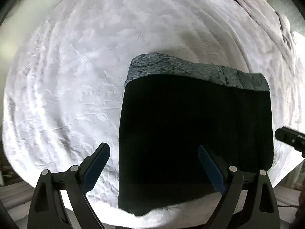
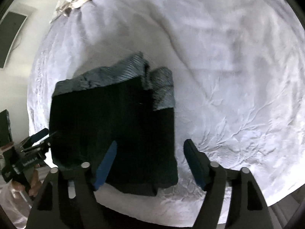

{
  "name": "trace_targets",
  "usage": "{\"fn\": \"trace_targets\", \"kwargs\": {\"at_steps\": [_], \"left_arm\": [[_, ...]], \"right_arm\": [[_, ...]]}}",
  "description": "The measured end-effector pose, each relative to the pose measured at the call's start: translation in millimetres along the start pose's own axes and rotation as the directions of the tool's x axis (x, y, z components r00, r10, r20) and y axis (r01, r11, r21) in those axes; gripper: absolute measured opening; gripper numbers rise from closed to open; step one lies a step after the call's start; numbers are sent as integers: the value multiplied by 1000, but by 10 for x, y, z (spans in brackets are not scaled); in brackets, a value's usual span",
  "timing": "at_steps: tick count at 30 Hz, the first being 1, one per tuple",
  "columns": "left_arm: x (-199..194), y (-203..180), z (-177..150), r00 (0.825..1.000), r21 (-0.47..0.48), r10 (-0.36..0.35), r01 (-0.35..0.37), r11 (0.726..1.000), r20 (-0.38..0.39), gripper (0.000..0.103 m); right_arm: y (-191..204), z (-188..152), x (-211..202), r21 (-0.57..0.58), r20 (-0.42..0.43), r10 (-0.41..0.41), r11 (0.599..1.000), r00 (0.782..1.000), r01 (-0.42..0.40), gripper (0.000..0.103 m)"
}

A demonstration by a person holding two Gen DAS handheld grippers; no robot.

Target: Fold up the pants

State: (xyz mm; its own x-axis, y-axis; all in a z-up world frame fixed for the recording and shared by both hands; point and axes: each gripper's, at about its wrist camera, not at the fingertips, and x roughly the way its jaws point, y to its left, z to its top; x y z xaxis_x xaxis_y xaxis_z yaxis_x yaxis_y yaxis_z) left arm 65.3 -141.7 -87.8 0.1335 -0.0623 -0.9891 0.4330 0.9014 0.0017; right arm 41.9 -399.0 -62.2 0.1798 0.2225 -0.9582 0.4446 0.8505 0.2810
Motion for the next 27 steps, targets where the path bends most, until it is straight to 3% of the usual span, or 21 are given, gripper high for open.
{"fn": "trace_targets", "kwargs": {"at_steps": [3, 6, 14, 19, 27], "left_arm": [[-76, -99, -37, 999, 10, 31, -31, 999, 15, 94], [-119, -115, -73, 999, 12, 35, -35, 999, 17, 103], [-157, -120, -150, 999, 10, 50, -50, 999, 0, 103], [-170, -138, -168, 998, 19, 68, -68, 997, 4, 103], [-173, -163, -176, 997, 19, 71, -71, 997, 8, 103]], "right_arm": [[218, 32, -73, -22, 25, -38, 999, 999, 39, 80], [376, 18, -82, -35, 30, -60, 998, 998, 61, 80], [449, -146, -73, -54, 30, -127, 990, 991, 128, 90], [525, -171, -55, -72, 47, -191, 978, 980, 194, 90], [526, -206, -113, -58, 64, -213, 974, 975, 217, 91]]}}
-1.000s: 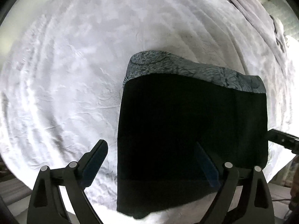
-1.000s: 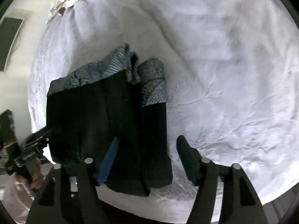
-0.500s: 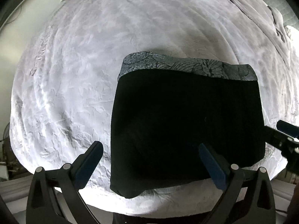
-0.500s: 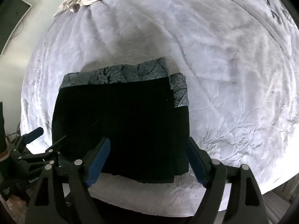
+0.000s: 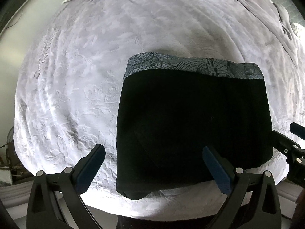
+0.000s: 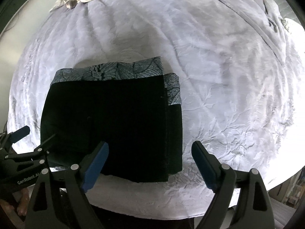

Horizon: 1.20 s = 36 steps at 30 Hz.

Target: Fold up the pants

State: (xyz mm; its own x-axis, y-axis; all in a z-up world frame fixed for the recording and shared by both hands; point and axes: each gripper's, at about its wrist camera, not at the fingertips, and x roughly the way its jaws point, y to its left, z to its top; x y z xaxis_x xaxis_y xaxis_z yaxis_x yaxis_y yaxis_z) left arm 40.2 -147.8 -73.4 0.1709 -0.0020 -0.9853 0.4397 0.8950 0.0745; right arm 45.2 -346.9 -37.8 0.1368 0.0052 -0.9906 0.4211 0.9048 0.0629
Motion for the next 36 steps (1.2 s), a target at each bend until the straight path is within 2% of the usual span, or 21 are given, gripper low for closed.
{"fn": "trace_targets", "kwargs": {"at_steps": [36], "left_arm": [[-138, -76, -4, 999, 10, 18, -18, 1000, 36, 103]], "right_arm": [[57, -47, -98, 9, 17, -21, 1000, 1000, 21, 91]]}}
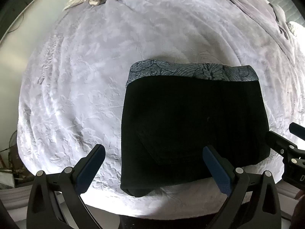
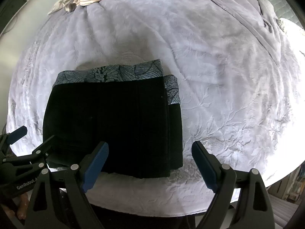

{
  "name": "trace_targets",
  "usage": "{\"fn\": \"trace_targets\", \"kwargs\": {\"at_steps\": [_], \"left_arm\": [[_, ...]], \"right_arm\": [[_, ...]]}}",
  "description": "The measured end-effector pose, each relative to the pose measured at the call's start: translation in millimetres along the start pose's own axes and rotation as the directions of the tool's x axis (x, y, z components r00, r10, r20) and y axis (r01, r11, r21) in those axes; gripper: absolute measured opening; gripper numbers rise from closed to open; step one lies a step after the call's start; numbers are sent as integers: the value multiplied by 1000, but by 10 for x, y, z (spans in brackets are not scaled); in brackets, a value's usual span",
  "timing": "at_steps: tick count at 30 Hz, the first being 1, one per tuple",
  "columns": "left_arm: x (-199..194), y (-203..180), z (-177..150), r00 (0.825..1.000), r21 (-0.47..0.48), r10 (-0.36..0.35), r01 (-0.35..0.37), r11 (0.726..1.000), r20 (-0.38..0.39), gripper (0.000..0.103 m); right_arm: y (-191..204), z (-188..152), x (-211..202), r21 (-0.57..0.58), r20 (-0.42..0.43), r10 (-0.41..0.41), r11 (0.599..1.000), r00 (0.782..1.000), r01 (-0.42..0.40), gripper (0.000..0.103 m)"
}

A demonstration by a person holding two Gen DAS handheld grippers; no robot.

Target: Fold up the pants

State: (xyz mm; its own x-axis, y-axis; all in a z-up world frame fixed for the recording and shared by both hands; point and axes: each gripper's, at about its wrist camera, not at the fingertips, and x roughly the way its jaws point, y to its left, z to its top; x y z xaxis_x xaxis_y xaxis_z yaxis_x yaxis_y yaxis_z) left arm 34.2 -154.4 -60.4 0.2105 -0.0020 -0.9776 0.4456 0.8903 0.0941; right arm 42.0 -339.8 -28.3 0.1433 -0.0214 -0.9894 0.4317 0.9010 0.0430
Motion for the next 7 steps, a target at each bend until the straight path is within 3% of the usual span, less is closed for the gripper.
{"fn": "trace_targets", "kwargs": {"at_steps": [7], "left_arm": [[-4, 9, -11, 1000, -4, 5, -5, 1000, 1, 103]], "right_arm": [[27, -32, -2, 0, -5, -1, 1000, 1000, 1, 91]]}}
